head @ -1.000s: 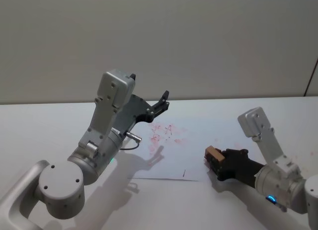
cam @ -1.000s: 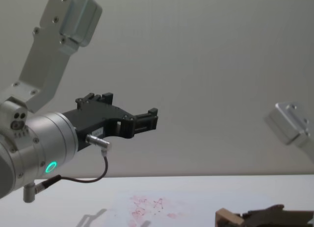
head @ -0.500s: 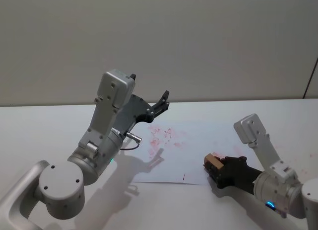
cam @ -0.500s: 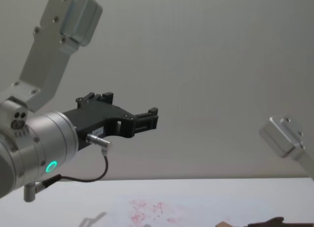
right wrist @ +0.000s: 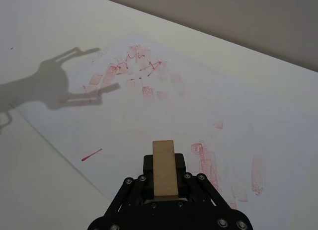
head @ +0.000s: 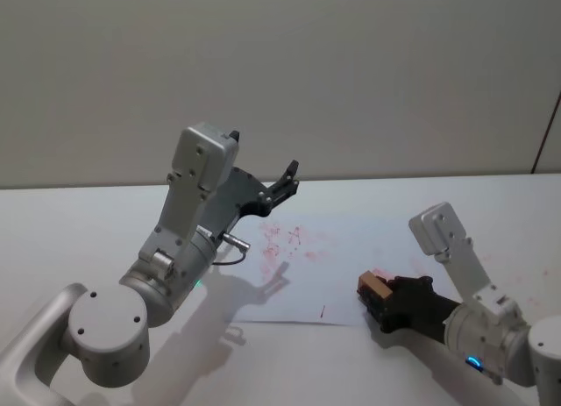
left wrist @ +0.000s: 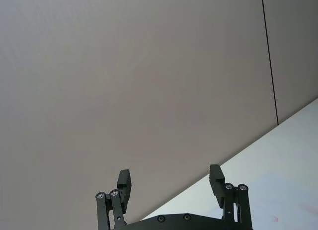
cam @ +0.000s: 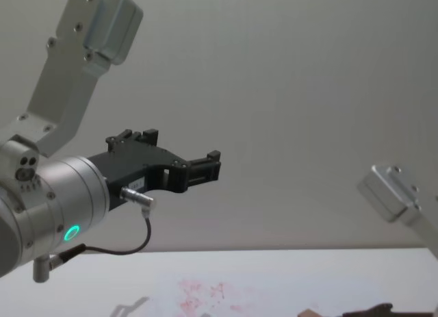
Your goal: Use the one hand to pick up the stamp and affix it onto the A4 paper.
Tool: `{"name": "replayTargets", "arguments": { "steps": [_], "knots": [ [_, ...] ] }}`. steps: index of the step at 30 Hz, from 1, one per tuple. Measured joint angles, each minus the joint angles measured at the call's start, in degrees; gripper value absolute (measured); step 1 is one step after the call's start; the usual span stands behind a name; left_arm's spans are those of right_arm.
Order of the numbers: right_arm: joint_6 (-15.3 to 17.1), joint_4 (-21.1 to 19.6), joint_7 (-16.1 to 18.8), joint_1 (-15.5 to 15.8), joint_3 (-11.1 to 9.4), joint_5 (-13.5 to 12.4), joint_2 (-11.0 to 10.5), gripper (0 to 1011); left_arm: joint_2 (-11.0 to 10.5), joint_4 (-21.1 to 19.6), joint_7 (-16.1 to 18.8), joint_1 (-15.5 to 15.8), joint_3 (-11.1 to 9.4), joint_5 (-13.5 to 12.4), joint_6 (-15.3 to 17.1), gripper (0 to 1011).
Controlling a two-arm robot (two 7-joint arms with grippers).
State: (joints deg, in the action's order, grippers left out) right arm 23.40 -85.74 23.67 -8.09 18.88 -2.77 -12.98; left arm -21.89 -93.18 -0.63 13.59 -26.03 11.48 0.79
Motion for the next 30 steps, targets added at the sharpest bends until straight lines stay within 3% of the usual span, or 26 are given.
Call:
{"name": "replayTargets", "arguments": {
  "steps": [4, 14, 21, 30],
  "knots": [
    [-0.7, -0.1, -0.8, -0.6, -0.1, -0.7, 0.3, 220, 0.0, 0.0, 0.0, 0.0, 0.0, 0.0, 0.0, 1001],
    [-2.4, -4.8, -4.4, -1.8, -2.1, -4.4, 0.2, 220, 0.0, 0.0, 0.0, 0.0, 0.0, 0.0, 0.0, 1001],
    [-1.6, -8.7, -7.4, 0.2, -4.1, -7.2, -1.9, 220, 0.0, 0.0, 0.0, 0.0, 0.0, 0.0, 0.0, 1001],
    [1.3, -13.8, -11.1, 6.1, -7.1, -10.8, -6.6, 220, 0.0, 0.0, 0.0, 0.0, 0.0, 0.0, 0.0, 1001]
  ]
}}
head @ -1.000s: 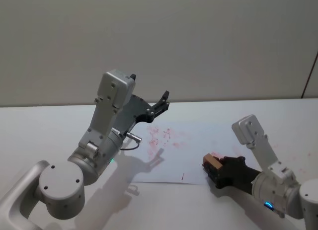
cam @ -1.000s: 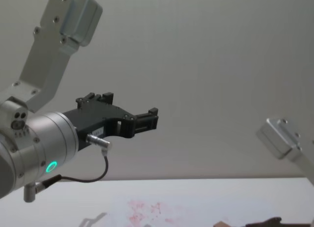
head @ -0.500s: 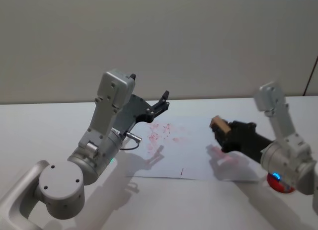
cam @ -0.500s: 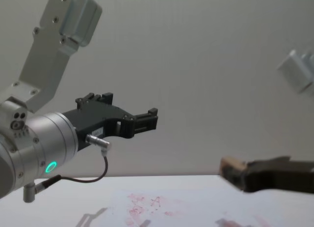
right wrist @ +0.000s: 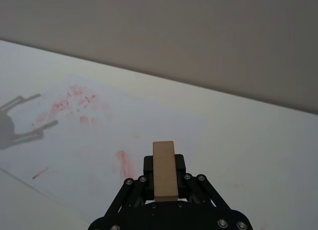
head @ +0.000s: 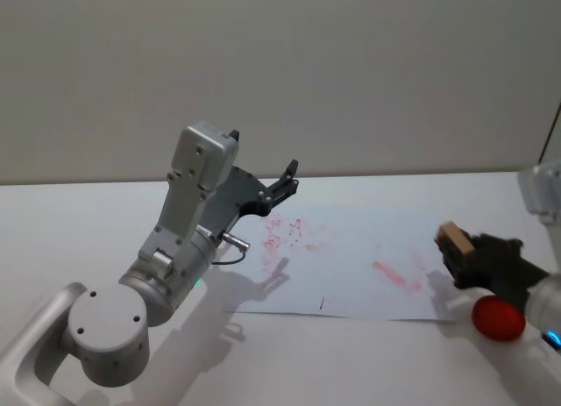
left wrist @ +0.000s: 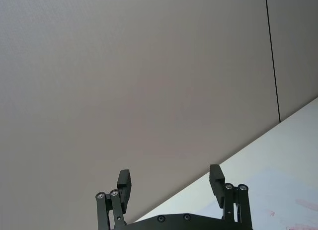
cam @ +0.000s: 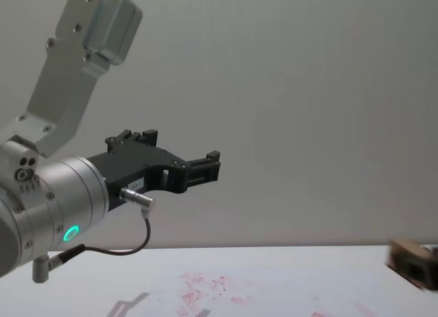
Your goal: Use the one hand to pick up the stamp and affix it onto the A4 paper.
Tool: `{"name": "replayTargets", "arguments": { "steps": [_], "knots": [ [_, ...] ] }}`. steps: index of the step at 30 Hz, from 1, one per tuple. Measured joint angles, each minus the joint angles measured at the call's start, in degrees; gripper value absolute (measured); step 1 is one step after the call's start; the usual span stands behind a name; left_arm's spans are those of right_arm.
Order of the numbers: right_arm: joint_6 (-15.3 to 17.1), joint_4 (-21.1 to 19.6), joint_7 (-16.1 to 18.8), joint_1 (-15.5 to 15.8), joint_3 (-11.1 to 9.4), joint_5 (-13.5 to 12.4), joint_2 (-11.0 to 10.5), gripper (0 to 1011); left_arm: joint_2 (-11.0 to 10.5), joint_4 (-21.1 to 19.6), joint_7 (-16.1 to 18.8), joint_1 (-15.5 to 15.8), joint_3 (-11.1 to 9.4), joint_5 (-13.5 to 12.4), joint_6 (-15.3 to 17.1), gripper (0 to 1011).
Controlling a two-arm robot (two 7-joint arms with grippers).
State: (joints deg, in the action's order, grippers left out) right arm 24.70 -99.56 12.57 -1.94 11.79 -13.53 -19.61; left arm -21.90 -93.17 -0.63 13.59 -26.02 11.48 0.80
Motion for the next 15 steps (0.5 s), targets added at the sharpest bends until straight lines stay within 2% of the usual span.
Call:
{"name": "replayTargets", "arguments": {
  "steps": [9, 15],
  "knots": [
    [2.1, -3.9, -3.1, 7.6, -3.0, -2.2, -5.5, 220, 0.0, 0.0, 0.0, 0.0, 0.0, 0.0, 0.0, 1001],
    [2.1, -4.5, -4.0, 9.7, -4.0, -2.2, -7.3, 220, 0.0, 0.0, 0.0, 0.0, 0.0, 0.0, 0.0, 1001]
  ]
}}
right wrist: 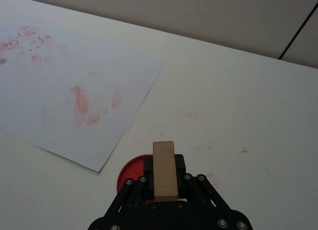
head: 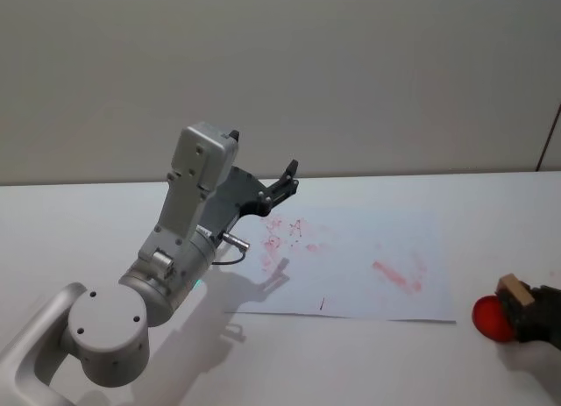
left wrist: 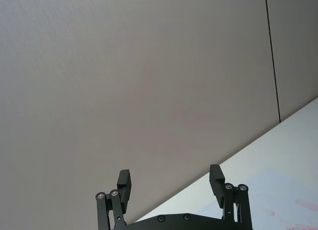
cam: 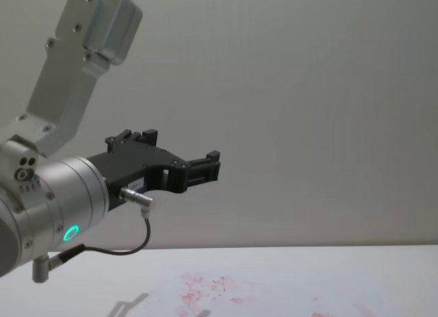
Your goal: Use the one hand to pick up the stamp and affix it onto the A4 paper.
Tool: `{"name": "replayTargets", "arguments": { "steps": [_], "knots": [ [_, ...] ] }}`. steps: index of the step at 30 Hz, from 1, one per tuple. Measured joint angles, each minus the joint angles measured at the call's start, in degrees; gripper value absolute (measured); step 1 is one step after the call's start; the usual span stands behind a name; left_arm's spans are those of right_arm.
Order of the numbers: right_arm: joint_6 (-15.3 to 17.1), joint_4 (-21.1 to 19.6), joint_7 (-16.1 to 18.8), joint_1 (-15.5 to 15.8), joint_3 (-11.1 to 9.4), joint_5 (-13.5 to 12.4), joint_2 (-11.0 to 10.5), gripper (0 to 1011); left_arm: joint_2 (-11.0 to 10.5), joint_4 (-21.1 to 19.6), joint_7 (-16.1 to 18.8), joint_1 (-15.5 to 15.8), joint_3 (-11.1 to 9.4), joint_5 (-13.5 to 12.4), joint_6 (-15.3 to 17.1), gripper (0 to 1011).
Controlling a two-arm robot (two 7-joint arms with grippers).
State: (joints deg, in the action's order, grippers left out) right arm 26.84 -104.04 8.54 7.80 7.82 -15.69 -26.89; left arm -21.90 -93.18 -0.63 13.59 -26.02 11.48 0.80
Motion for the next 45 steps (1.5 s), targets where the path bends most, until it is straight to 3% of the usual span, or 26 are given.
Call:
{"name": "replayTargets", "arguments": {
  "steps": [7, 21, 24, 37, 45],
  "knots": [
    [-0.2, 0.2, 0.0, 0.6, -0.4, 0.8, -0.9, 220, 0.0, 0.0, 0.0, 0.0, 0.0, 0.0, 0.0, 1001],
    [-0.2, 1.7, 2.1, -1.2, 0.2, 2.4, -0.3, 222, 0.0, 0.0, 0.0, 0.0, 0.0, 0.0, 0.0, 1001],
    [-0.2, 1.9, 2.3, -1.4, 0.3, 2.6, -0.2, 276, 0.0, 0.0, 0.0, 0.0, 0.0, 0.0, 0.0, 1001],
    [-0.1, 2.3, 3.0, -2.0, 0.5, 3.0, 0.0, 723, 0.0, 0.0, 0.0, 0.0, 0.0, 0.0, 0.0, 1001],
    [-0.1, 2.4, 3.1, -2.1, 0.5, 3.1, 0.0, 939, 0.0, 0.0, 0.0, 0.0, 0.0, 0.0, 0.0, 1001]
  ]
}}
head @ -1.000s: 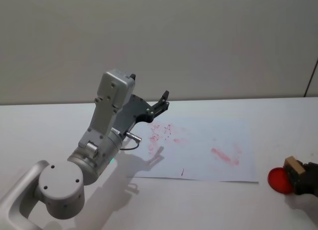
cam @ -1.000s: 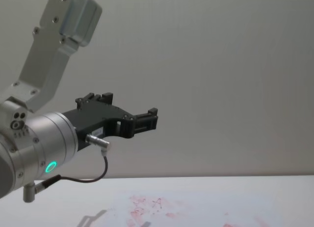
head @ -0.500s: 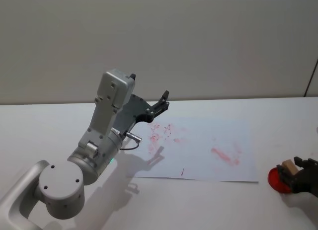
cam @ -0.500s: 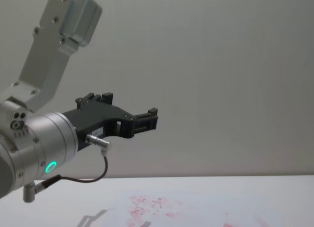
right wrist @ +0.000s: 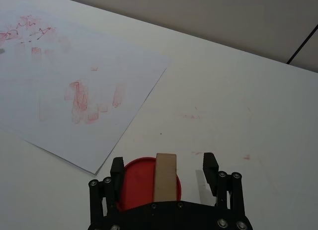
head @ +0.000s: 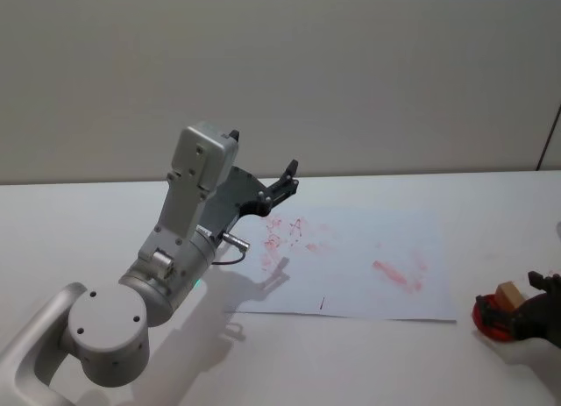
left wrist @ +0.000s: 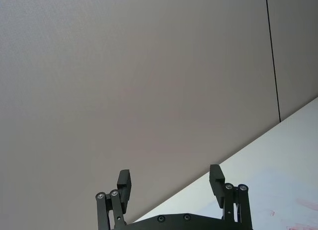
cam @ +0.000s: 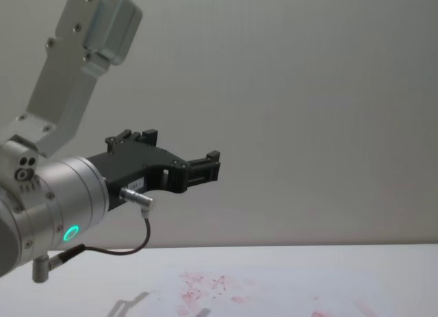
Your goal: Use the one hand to pick up the stamp and affix it onto the A4 paper.
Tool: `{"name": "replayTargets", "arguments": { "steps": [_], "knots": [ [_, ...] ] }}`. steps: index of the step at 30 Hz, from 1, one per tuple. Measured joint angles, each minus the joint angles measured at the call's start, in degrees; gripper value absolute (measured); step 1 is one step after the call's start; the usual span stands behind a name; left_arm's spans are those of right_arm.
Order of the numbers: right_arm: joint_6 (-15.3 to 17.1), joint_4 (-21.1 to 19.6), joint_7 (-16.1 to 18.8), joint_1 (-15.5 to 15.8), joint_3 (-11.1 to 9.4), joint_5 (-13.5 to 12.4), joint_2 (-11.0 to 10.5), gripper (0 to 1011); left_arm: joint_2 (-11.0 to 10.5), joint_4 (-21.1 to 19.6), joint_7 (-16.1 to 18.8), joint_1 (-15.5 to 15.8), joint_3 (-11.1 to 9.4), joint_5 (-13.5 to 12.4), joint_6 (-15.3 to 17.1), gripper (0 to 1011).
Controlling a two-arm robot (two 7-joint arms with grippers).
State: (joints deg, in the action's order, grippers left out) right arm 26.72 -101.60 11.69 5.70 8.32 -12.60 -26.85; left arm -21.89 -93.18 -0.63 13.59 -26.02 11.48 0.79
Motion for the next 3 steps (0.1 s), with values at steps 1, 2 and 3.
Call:
{"name": "replayTargets", "arguments": {
  "steps": [1, 2, 3],
  "knots": [
    [0.0, 0.0, 0.0, 0.0, 0.0, 0.0, 0.0, 954, 0.0, 0.0, 0.0, 0.0, 0.0, 0.0, 0.0, 1001],
    [0.0, 0.0, 0.0, 0.0, 0.0, 0.0, 0.0, 982, 0.0, 0.0, 0.0, 0.0, 0.0, 0.0, 0.0, 1001],
    [0.0, 0.0, 0.0, 0.0, 0.0, 0.0, 0.0, 1001, 0.0, 0.0, 0.0, 0.0, 0.0, 0.0, 0.0, 1001]
  ]
}}
